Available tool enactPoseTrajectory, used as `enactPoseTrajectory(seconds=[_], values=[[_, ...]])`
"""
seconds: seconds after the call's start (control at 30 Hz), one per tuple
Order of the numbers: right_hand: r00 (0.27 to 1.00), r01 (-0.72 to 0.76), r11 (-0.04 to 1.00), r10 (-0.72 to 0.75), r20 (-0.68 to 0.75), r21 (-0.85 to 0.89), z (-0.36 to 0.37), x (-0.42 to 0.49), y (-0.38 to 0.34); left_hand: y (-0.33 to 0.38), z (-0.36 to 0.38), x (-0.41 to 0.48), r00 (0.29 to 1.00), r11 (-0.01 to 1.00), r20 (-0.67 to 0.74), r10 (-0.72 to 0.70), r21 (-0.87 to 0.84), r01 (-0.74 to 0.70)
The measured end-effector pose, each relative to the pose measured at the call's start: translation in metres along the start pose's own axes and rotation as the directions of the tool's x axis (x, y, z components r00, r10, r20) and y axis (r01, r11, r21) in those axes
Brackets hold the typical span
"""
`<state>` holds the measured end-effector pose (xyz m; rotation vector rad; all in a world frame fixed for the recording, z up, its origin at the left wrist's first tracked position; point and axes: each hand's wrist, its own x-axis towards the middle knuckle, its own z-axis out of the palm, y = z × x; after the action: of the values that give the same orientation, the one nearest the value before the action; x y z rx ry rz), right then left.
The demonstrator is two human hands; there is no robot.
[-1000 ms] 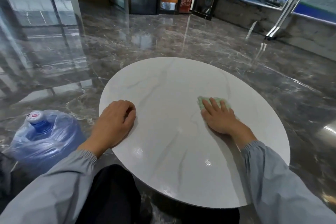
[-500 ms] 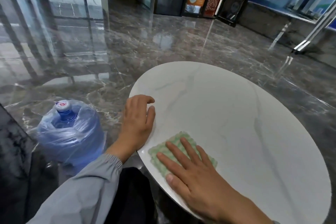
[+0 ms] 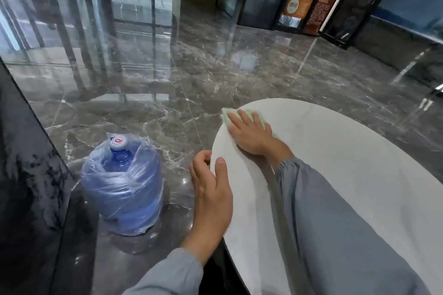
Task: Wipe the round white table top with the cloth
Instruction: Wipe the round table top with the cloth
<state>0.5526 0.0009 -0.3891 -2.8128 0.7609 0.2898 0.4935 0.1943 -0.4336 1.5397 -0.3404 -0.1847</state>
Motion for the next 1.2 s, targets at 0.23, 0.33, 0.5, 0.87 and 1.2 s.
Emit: enactPoseTrajectory(seconds=[0.23,0.33,0.5,0.87,1.2], values=[[0.992,0.122,0.990,-0.120,0.030,-0.075,0.014,-0.034,-0.009,-0.002,0.002,0.002,0.992,0.979,-0.103,-0.078,-0.195,0.057],[0.970,0.241,0.968,-0.239,0.032,-0.070,0.034,-0.115,-0.008,-0.004,0.002,0.004,0.981,0.972,-0.175,-0.087,-0.229,0.046],[0.956,0.291,0.952,-0.286,0.059,-0.096,0.062,-0.255,0.019,-0.007,0.004,0.006,0.974,0.936,-0.178,-0.143,-0.344,0.074],[0.988,0.154,0.988,-0.154,0.003,-0.032,0.051,-0.193,-0.006,-0.009,0.004,0.004,0.942,0.850,-0.164,-0.292,-0.497,0.177],[0.985,0.170,0.985,-0.171,0.001,-0.025,0.037,-0.098,-0.042,-0.008,-0.003,0.002,0.939,0.885,-0.169,-0.300,-0.417,0.207]])
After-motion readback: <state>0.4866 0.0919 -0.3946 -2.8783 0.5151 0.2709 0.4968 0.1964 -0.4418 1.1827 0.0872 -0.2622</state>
